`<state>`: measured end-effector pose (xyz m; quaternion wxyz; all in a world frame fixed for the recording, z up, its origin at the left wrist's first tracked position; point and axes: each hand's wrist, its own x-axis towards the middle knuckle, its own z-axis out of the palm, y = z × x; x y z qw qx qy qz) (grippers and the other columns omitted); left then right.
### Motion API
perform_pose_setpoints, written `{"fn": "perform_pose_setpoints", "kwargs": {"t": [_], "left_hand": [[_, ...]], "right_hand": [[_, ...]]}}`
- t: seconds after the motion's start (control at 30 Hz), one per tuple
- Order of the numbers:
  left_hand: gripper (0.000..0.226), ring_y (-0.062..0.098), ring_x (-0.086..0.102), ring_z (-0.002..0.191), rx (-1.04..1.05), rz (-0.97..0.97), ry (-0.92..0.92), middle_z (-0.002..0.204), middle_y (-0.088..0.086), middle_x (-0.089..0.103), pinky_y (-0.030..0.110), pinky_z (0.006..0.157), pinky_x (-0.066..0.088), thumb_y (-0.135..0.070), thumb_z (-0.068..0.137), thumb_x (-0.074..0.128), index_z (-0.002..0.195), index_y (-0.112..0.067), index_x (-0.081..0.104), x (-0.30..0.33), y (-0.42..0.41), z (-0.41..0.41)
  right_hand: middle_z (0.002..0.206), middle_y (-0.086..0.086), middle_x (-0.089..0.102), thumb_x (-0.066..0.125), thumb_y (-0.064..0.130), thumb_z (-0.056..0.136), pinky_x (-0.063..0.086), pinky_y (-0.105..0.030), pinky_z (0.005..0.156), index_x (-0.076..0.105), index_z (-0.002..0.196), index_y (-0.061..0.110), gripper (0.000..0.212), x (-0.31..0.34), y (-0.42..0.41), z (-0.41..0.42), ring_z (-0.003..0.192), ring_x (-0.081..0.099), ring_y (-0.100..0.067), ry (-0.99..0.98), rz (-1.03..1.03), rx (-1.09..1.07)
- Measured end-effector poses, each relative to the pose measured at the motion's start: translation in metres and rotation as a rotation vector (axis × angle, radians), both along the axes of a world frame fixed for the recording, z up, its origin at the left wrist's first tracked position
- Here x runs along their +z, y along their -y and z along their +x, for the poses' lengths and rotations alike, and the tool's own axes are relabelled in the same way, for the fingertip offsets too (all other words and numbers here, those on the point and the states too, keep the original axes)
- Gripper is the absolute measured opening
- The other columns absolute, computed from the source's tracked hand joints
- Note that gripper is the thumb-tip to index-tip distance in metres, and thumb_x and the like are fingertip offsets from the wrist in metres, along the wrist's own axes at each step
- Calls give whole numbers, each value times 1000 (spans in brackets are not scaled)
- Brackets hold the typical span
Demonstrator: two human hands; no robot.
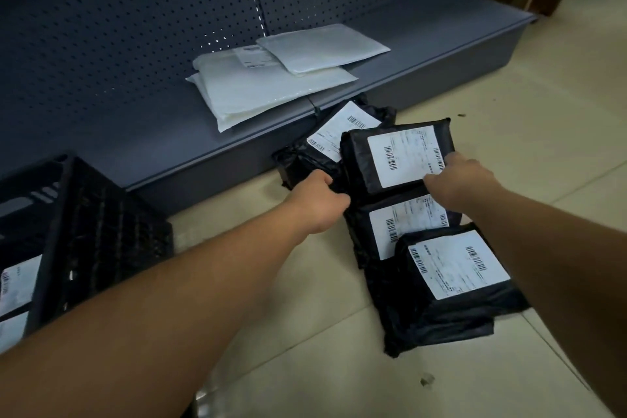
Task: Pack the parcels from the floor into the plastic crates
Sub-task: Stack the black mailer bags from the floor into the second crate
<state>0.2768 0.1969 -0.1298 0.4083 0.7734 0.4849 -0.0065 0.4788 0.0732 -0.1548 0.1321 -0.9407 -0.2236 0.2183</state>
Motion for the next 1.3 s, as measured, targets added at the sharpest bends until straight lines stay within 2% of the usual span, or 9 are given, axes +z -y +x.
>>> {"fn": "perform_pose_setpoints", "kwargs": {"t": [0.17,0.27,0.43,0.57,0.7,0.87,1.0,1.17,1.3], "left_hand": [[65,21,65,100,66,-51,30,122,0,63,32,87,55,-35,88,63,149,-24,41,-11,5,27],[65,19,64,101,134,-84,66,122,-1,63,28,81,50,-33,90,62,151,-24,40,-15,6,43],[33,21,62,102,228,-135,86,113,-3,62,31,79,49,-31,91,60,122,-24,50,-19,4,61],[40,20,64,99,221,-148,98,114,-1,66,32,84,54,-31,89,60,129,-24,57,-23,4,68],[42,19,63,100,229,-168,118,115,-2,65,32,84,53,-27,91,61,132,-26,54,-23,7,69],[43,12,60,98,213,-208,154,114,-8,64,27,75,47,-25,91,62,133,-29,54,-17,8,67],[39,17,64,103,235,-220,193,114,-8,67,32,86,53,-26,89,63,127,-30,56,-8,6,60],[58,18,69,95,281,-159,303,114,-4,69,30,76,57,-32,84,63,141,-26,52,10,0,51],[62,18,65,100,285,-72,350,118,-3,64,38,91,58,-30,92,64,149,-24,41,28,-11,33]], "right_hand": [[129,-20,55,48,43,93,50,-50,97,43,137,11,55,-22,13,23,116,55,-43,-109,87,-56],[142,-22,47,43,42,100,44,-41,90,35,147,9,58,-31,16,33,127,48,-44,-146,126,-90],[151,-17,42,39,41,103,36,-41,98,31,150,10,57,-36,11,42,134,43,-39,-248,314,-133],[132,-12,53,39,41,102,37,-37,90,42,141,17,46,-35,1,45,105,49,-29,-376,480,-171],[120,-3,53,42,46,99,44,-47,103,45,141,18,51,-28,-8,45,108,52,-28,-452,562,-276],[113,-7,70,49,47,87,49,-42,94,66,113,16,44,-23,-10,46,102,64,-29,-563,602,-394],[82,0,65,51,32,100,40,-34,80,66,101,4,32,-12,-10,43,77,56,-19,-608,650,-404],[78,6,59,52,36,102,36,-24,56,61,86,17,26,12,-11,27,66,52,-11,-648,806,-448],[76,5,61,52,42,100,42,-28,64,61,81,21,30,35,-21,8,69,56,-15,-654,862,-432]]}}
